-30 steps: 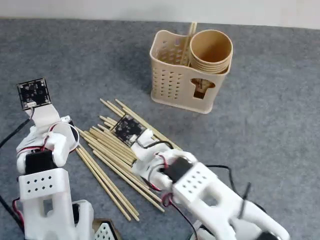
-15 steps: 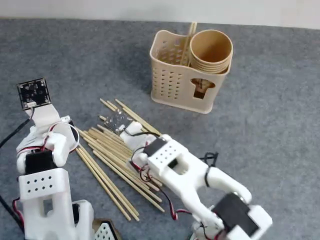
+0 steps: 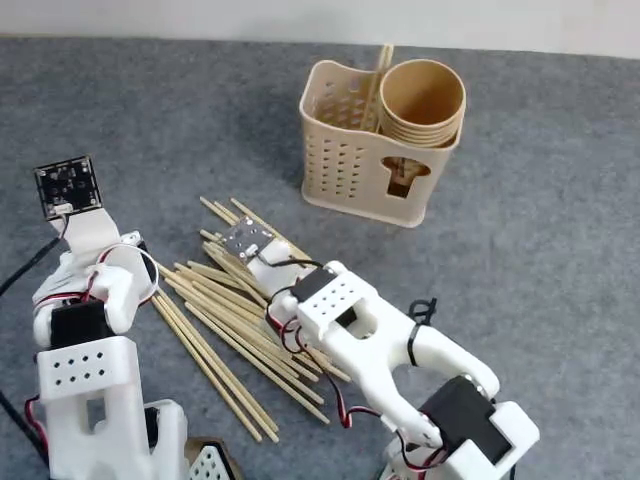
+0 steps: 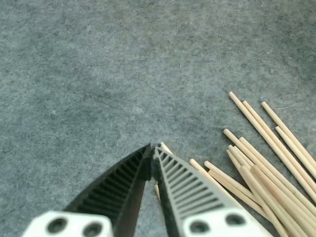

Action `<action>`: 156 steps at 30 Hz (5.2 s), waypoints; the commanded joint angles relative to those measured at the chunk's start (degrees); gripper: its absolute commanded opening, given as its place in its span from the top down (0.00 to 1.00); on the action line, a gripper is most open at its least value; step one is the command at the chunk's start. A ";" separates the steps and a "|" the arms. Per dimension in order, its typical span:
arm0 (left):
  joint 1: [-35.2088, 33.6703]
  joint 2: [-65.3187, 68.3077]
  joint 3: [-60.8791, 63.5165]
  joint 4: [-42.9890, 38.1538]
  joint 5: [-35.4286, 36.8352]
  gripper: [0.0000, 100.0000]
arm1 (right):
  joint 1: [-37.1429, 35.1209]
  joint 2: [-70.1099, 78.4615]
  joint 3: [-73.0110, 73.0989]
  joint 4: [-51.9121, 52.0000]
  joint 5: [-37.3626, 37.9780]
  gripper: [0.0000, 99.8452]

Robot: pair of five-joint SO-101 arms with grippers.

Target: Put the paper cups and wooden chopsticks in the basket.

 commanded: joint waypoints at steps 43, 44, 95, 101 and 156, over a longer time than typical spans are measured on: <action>-0.48 -1.19 -0.31 -1.05 0.26 0.97 | 12.62 -57.01 10.59 -14.11 -15.74 0.99; -0.48 -1.19 -0.31 -1.05 0.26 0.97 | 13.32 -57.01 10.68 -15.60 -15.74 0.99; -1.36 -1.19 -0.22 -1.05 0.26 0.97 | 27.03 -18.24 -0.66 -81.19 -13.01 0.99; -1.36 -1.19 -0.22 -1.05 0.26 0.97 | 27.12 -9.98 -5.14 -81.19 -12.84 0.99; -1.36 -1.19 0.22 -1.14 0.26 0.97 | 11.12 -40.13 -4.70 -8.48 -3.52 0.88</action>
